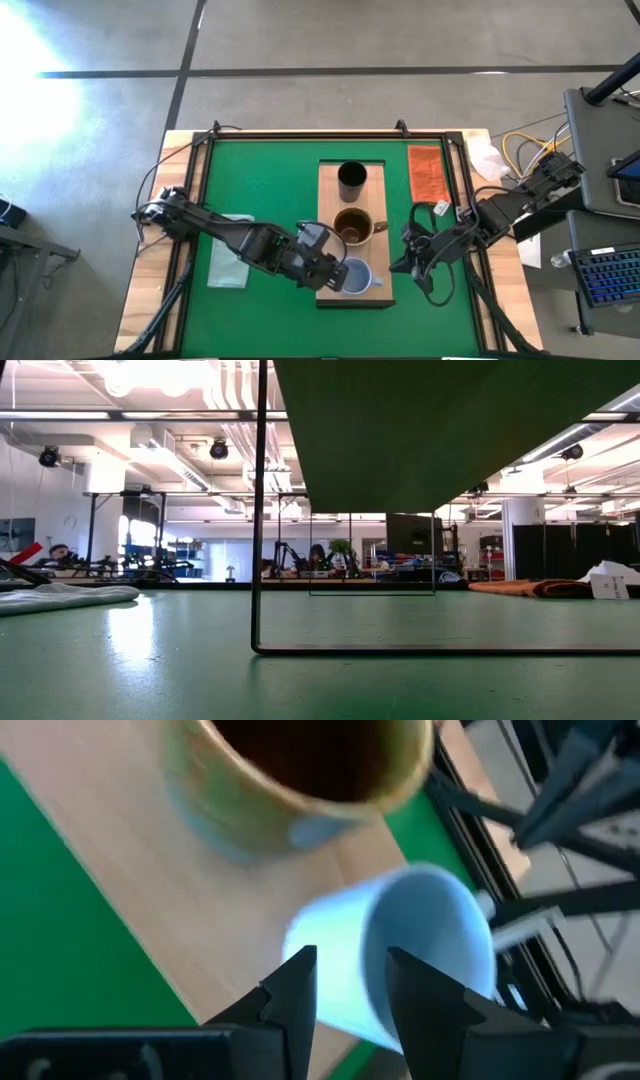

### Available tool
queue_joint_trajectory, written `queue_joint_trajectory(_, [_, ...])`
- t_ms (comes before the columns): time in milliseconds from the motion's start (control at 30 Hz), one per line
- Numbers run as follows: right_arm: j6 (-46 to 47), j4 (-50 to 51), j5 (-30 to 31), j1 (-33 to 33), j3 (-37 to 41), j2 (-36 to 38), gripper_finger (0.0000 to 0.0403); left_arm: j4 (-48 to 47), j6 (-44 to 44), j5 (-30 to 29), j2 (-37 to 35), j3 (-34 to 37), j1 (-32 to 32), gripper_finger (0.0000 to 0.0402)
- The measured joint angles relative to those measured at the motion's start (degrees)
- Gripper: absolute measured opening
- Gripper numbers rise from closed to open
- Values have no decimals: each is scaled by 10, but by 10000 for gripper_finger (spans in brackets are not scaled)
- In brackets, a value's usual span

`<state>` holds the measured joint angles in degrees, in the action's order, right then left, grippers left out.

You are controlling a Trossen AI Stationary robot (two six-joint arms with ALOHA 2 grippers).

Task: Stack small to large cups/mugs on shelf
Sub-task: Put the blue cup on the shelf aligned with the green cup

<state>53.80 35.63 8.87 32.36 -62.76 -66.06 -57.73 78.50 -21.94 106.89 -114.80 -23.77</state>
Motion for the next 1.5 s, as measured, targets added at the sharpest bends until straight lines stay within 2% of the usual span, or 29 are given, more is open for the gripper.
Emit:
queue_joint_trajectory(100, [1, 2, 0, 0, 0, 1, 11, -20, 0, -29, -5, 0, 0, 105])
queue_joint_trajectory(300, [2, 2, 1, 0, 0, 2, 11, -59, 1, -33, -6, 9, 12, 105])
queue_joint_trajectory(667, [2, 1, 2, 0, 0, 3, 11, -58, -38, -41, -2, 19, 53, 105])
queue_joint_trajectory(1500, [2, 2, 2, 0, 0, 3, 11, -58, -67, -41, -2, 20, 70, 105])
